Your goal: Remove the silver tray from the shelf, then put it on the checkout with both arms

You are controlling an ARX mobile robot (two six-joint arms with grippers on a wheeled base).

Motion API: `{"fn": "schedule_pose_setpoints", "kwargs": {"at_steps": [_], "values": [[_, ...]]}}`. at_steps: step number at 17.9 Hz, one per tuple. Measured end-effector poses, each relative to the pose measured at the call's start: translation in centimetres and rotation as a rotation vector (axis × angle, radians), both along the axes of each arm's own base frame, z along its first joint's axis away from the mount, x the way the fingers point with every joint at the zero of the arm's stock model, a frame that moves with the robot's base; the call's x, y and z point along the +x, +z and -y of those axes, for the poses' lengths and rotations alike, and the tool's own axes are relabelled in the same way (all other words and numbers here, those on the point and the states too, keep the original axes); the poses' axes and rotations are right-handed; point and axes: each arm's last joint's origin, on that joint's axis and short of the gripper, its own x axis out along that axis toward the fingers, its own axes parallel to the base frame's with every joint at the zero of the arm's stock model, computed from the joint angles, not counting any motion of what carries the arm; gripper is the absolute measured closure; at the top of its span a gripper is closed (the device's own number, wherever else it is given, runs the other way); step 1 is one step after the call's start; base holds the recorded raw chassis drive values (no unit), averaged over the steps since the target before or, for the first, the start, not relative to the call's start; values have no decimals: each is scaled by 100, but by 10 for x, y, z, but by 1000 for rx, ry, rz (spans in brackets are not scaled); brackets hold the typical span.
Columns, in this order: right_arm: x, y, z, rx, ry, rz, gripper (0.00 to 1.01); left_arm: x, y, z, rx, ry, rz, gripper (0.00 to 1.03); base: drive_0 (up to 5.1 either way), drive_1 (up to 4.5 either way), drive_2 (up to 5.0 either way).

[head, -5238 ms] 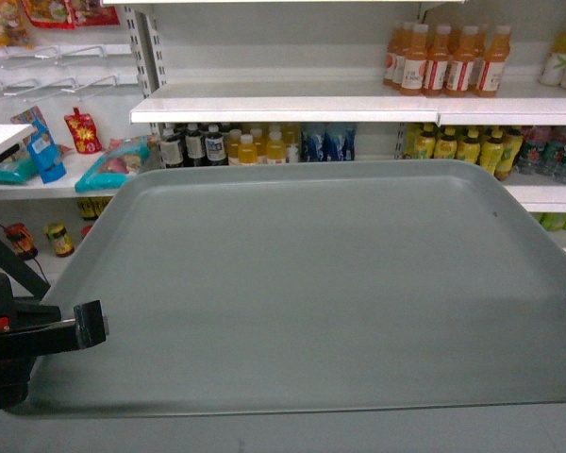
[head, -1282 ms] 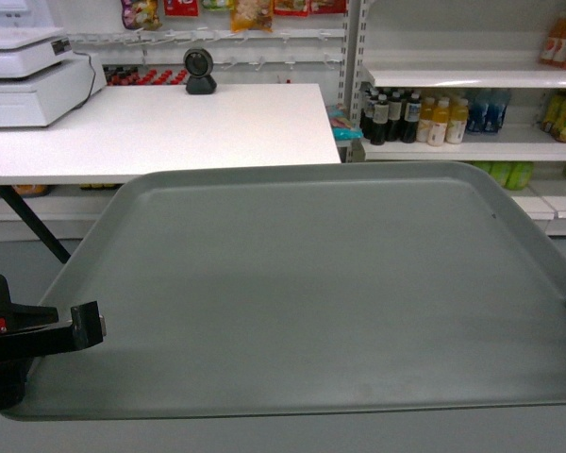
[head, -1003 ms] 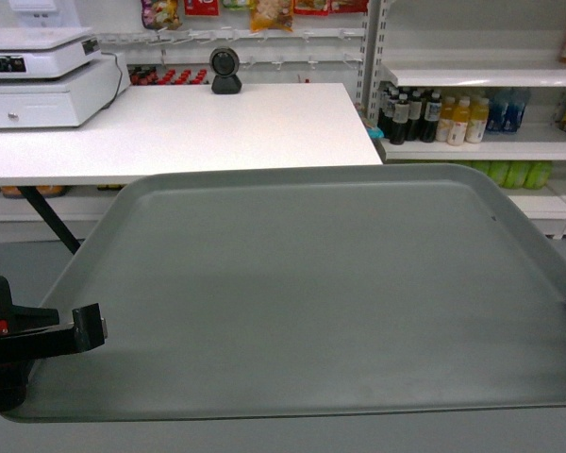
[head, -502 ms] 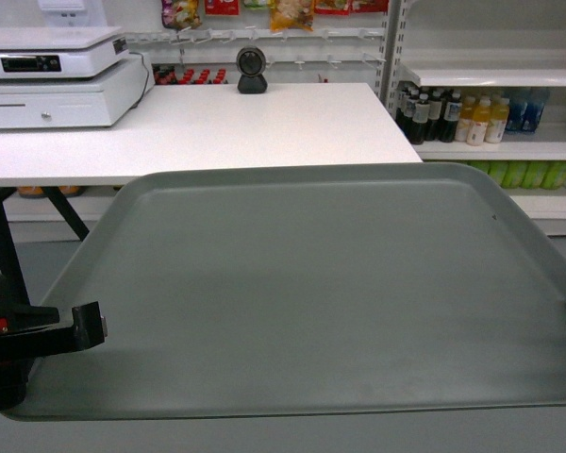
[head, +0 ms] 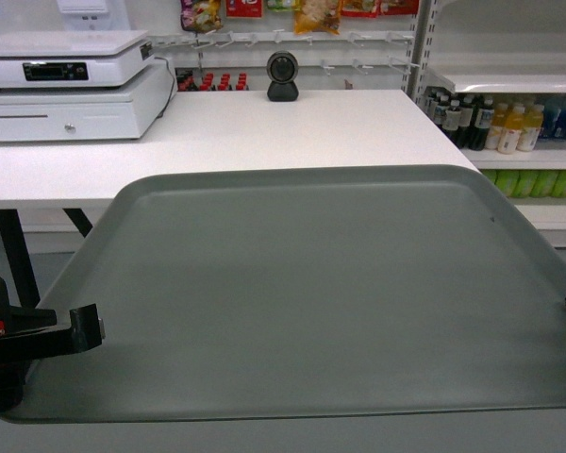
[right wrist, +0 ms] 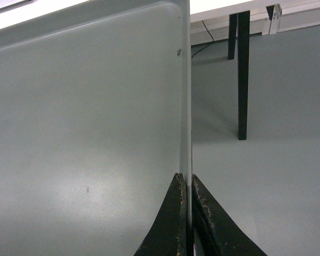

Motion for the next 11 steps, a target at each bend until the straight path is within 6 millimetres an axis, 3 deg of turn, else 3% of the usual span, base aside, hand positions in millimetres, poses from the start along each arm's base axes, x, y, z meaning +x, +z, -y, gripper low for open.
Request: {"fn": "schedule_pose_setpoints", "kwargs": {"at_steps": [11], "values": [[0, 0, 0, 0, 0, 2, 98, 0, 0, 1, -1, -2, 3, 100, 8, 442, -425]]}}
